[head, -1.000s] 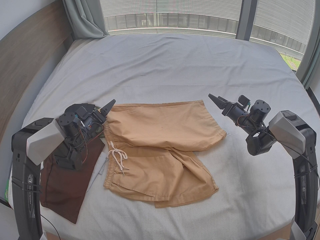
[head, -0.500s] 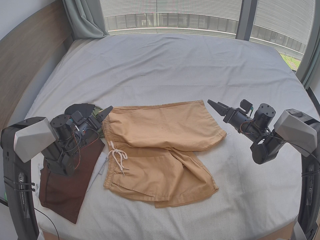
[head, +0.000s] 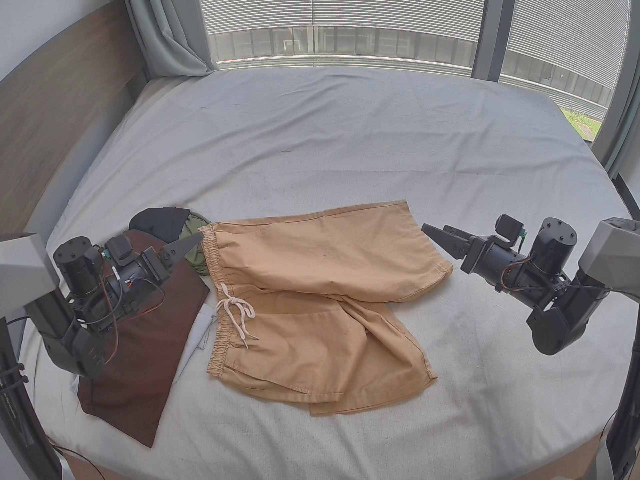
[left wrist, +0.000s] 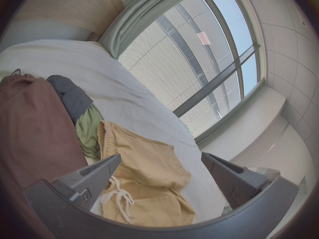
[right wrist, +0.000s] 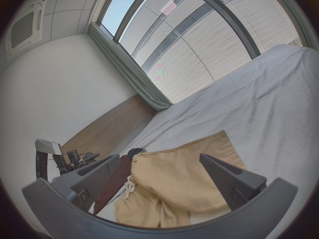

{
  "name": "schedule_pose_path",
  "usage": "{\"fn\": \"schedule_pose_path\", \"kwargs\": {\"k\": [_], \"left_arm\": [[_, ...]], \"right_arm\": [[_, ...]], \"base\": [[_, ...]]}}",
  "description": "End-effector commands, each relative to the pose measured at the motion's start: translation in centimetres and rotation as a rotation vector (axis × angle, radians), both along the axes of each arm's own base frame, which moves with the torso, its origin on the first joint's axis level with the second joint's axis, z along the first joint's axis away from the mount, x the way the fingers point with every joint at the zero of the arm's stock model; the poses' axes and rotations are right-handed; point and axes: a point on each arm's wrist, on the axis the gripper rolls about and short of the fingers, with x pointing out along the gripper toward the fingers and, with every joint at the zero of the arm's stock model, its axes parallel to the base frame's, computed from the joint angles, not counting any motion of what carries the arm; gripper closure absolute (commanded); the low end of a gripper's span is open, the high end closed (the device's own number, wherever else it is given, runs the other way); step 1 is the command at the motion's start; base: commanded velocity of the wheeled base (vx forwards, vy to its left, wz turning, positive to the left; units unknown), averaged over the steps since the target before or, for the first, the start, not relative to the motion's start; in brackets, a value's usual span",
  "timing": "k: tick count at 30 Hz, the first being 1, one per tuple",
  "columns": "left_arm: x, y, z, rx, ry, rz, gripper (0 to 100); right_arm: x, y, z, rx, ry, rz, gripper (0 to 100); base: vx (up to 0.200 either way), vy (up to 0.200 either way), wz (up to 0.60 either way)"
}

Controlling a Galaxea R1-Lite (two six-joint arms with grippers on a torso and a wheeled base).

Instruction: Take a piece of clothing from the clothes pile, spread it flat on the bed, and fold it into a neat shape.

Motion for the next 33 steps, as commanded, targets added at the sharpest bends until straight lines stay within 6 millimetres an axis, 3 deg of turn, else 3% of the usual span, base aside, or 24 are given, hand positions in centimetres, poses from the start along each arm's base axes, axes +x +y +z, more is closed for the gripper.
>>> {"fn": "schedule_pose_path", "kwargs": {"k": [1, 3, 8, 25, 33], "left_arm": [[-4.0, 0.5, 3.7, 0.012, -0.08, -0.052, 0], [-5.0, 0.9, 4.6, 0.018, -0.103, -0.095, 0], [-7.0, 1.9, 4.5, 0.025, -0.077, -0.193, 0], [-8.3, 2.0, 2.6, 0.144, -0.096, -0.246, 0], [-7.7, 2.0, -0.7, 0.243, -0.069, -0.265, 0]], "right_arm": [[-3.7, 0.2, 2.6, -0.012, -0.035, 0.026, 0], [-5.1, 0.0, 2.3, -0.036, -0.017, 0.037, 0], [-7.9, -0.2, 2.1, -0.052, 0.029, 0.102, 0], [-8.3, -0.5, 2.3, -0.059, 0.023, 0.106, 0], [-8.9, -0.7, 0.8, -0.085, 0.079, 0.126, 0]], "base": [[0.0, 0.0, 0.0], [0.0, 0.0, 0.0], [0.0, 0.0, 0.0], [0.0, 0.0, 0.0], [0.0, 0.0, 0.0]]}}
